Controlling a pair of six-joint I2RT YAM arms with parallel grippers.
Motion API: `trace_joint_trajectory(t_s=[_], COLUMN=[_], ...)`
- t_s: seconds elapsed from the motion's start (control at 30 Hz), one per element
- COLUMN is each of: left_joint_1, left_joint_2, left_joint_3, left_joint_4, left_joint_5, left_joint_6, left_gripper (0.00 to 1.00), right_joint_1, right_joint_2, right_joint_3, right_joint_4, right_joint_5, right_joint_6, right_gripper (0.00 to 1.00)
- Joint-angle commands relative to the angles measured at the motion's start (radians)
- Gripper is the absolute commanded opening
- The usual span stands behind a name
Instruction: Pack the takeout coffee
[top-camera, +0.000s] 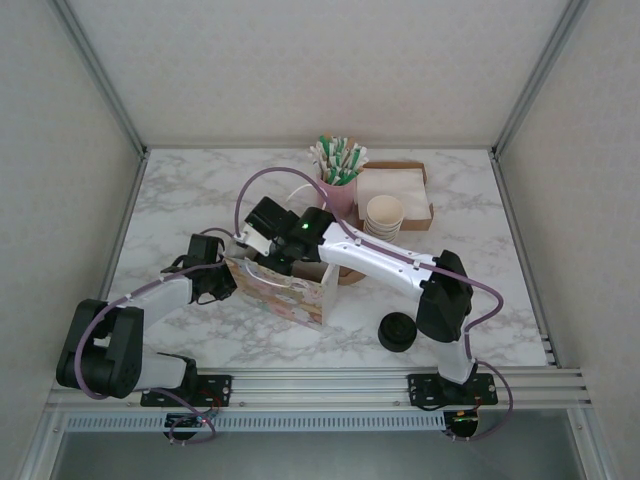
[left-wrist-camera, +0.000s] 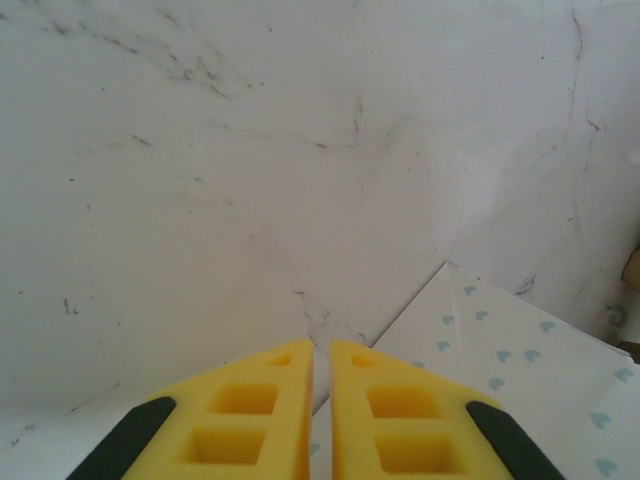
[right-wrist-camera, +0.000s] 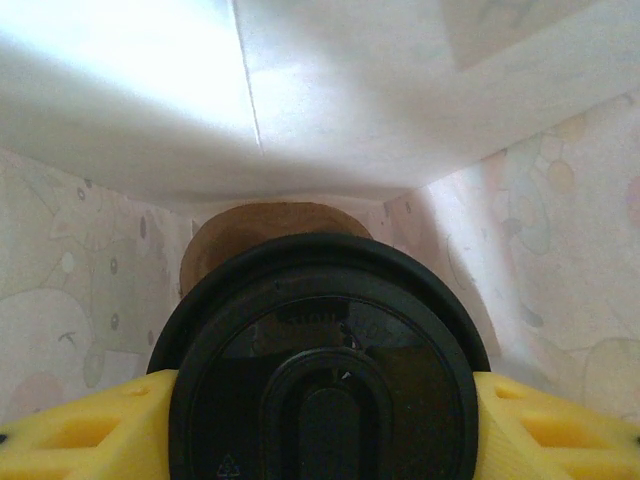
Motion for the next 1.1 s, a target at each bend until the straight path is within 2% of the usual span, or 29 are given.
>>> trace_joint_trajectory(t_s=[0.0,0.27,0.83,1.07], left_joint_1=[-0.008,-0.008,-0.008,-0.008], left_joint_2=[-0.016,-0.023,-0.019,-0.013], left_joint_3=[0.021,0.022,0.028,0.03], left_joint_4=[-0.029,-0.04,-0.047,-0.047], left_joint_5=[-0.01,-0.02,-0.024,-0.027], left_joint_6=[0.022,0.027,0.029,0.032], left_gripper=[0.13,0.13,0.13,0.13], right_joint_1=[0.012,0.012,0.013,0.012], right_joint_2=[-0.022,-0.038,-0.02,-0.041], right_joint_3=[0.004,0.032,-0.035,-0.002], right_joint_4=[-0.052,-0.091,-0.084,-0.083], right_joint_5=[0.034,0.085,0.078,0.087], right_joint_6=[0.008,0.001,0.023,0.019], right_gripper=[0.51,0.51,0.51,0.51])
